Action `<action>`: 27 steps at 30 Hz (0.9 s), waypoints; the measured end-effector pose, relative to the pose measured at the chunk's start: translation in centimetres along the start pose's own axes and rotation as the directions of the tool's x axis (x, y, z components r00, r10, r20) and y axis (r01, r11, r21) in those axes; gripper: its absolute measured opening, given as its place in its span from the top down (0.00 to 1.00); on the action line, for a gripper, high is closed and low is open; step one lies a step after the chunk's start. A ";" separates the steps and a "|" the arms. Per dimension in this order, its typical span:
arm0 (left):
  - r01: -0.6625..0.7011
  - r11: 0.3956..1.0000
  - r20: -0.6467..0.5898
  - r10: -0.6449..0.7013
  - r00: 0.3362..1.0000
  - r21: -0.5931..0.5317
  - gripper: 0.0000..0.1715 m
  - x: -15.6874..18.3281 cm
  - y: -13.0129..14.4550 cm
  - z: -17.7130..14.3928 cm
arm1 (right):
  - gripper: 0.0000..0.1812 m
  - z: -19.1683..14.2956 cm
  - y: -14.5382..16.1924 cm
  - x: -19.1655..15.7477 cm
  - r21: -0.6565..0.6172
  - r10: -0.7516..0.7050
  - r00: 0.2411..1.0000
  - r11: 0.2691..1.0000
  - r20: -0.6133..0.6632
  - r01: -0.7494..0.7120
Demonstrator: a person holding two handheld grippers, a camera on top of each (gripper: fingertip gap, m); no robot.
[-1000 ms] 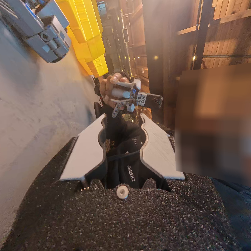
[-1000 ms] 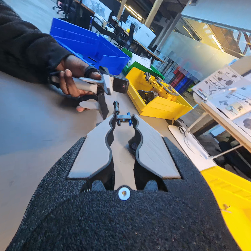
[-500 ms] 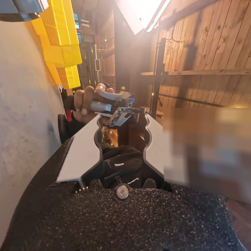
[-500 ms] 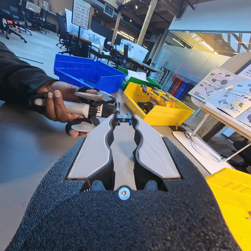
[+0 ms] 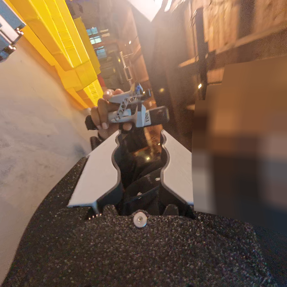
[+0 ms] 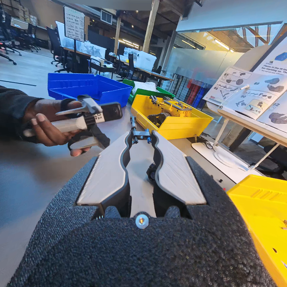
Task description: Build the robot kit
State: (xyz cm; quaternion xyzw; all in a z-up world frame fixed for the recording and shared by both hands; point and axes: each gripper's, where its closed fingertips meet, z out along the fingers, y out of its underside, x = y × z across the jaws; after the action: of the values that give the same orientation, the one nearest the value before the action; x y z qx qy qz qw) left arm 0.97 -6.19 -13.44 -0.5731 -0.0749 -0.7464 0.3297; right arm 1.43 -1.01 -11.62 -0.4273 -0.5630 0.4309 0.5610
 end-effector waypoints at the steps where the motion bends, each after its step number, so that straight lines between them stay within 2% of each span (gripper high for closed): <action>1: -0.089 0.995 0.056 0.092 0.994 -0.052 0.76 -0.3 0.8 0.2 | 0.87 0.1 0.2 0.0 -0.010 0.014 1.000 1.000 0.002 -0.014; 3: -0.260 0.956 0.167 0.280 0.945 -0.132 0.88 -1.2 1.6 0.5 | 0.87 0.3 0.6 0.1 -0.025 0.043 0.999 0.999 0.004 -0.043; 5: -0.412 0.887 0.255 0.456 0.853 -0.207 0.98 -2.0 1.6 0.6 | 0.87 0.4 0.7 -0.1 -0.030 0.079 0.997 0.996 0.015 -0.078; 8: -0.537 0.793 0.334 0.609 0.719 -0.288 1.00 -2.9 1.1 0.8 | 0.87 0.5 0.5 -0.4 -0.016 0.121 0.992 0.993 0.036 -0.121; 10: -0.563 0.763 0.367 0.646 0.669 -0.317 1.00 -3.4 0.7 0.8 | 0.87 0.4 -0.1 -0.9 0.009 0.140 0.988 0.990 0.064 -0.140; 14: -0.552 0.792 0.366 0.611 0.702 -0.261 1.00 -2.7 -0.2 0.8 | 0.88 0.2 -1.1 -1.9 0.049 0.134 0.983 0.989 0.123 -0.141; 19: -0.477 0.863 0.307 0.505 0.806 -0.168 1.00 -1.4 -1.0 0.9 | 0.87 0.1 -1.6 -3.3 0.070 0.096 0.977 0.991 0.189 -0.111; 24: -0.291 0.955 0.144 0.296 0.944 -0.054 0.98 0.1 -1.3 1.0 | 0.87 0.0 -1.9 -4.6 0.089 0.087 0.961 0.990 0.261 -0.113; 27: -0.169 0.985 0.023 0.170 0.985 -0.013 0.96 1.0 -1.1 1.1 | 0.87 -0.1 -2.0 -5.1 0.095 0.081 0.954 0.989 0.287 -0.112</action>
State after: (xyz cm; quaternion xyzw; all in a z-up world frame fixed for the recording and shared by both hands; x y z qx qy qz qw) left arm 1.11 -5.16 -11.88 -0.5882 -0.0259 -0.7091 0.3880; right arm 1.58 -6.46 -11.05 -0.3568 -0.5913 0.5447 0.4758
